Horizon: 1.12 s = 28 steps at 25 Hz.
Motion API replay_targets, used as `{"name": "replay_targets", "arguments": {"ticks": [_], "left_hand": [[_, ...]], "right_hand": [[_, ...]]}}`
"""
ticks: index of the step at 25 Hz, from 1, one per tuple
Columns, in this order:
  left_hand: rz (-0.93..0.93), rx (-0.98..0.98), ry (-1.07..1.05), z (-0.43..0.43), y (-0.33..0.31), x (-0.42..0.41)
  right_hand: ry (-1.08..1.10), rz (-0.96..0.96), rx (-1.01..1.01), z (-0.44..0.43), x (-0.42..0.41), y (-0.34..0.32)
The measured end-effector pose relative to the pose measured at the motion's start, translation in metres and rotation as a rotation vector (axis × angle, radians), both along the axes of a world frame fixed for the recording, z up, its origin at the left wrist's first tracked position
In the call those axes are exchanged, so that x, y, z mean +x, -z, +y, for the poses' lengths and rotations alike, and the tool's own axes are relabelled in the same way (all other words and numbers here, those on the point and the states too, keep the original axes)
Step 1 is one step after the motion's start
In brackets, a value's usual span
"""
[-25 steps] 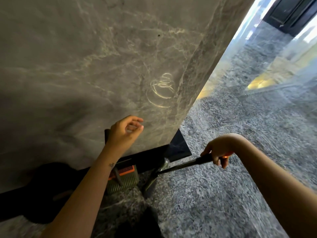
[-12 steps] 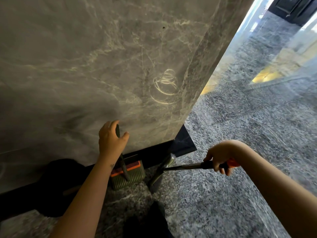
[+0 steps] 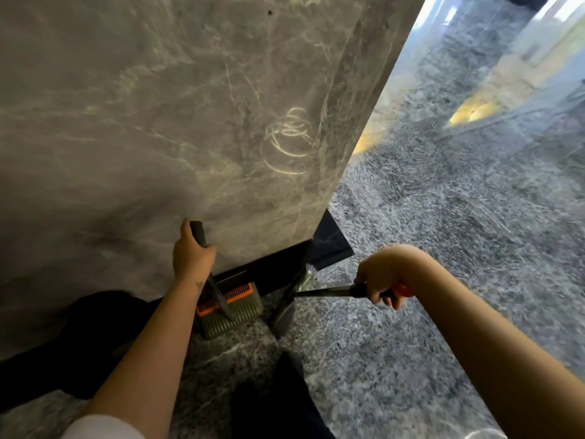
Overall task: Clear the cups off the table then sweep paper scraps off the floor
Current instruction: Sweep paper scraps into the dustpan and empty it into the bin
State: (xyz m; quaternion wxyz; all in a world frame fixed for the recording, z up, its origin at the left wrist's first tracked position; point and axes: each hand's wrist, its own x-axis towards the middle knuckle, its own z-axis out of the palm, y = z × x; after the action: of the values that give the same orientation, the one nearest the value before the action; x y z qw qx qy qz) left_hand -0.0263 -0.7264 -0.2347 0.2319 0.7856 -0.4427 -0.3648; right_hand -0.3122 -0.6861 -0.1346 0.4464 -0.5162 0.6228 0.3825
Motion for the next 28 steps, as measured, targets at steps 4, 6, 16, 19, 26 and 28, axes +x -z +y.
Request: {"name": "replay_targets", "arguments": {"ticks": [4, 6, 16, 19, 26, 28], "left_hand": [[-0.025, -0.021, 0.051, 0.019, 0.011, -0.018], [-0.043, -0.036, 0.097, 0.027, 0.013, -0.029], [-0.094, -0.096, 0.465, 0.034, -0.017, -0.126], [-0.088, -0.124, 0.615, 0.039, -0.026, -0.189], [0.023, -0.167, 0.976, 0.063, -0.033, -0.350], [0.046, -0.159, 1.094, 0.075, -0.035, -0.400]], "right_hand": [[-0.045, 0.030, 0.013, 0.013, -0.007, 0.005], [-0.101, 0.048, 0.033, 0.026, -0.009, 0.011], [0.445, -0.029, -0.153, 0.095, -0.171, -0.035], [0.633, -0.058, -0.178, 0.140, -0.238, -0.045], [1.055, -0.113, -0.366, 0.270, -0.355, -0.011], [1.321, -0.137, -0.454, 0.314, -0.379, 0.007]]}}
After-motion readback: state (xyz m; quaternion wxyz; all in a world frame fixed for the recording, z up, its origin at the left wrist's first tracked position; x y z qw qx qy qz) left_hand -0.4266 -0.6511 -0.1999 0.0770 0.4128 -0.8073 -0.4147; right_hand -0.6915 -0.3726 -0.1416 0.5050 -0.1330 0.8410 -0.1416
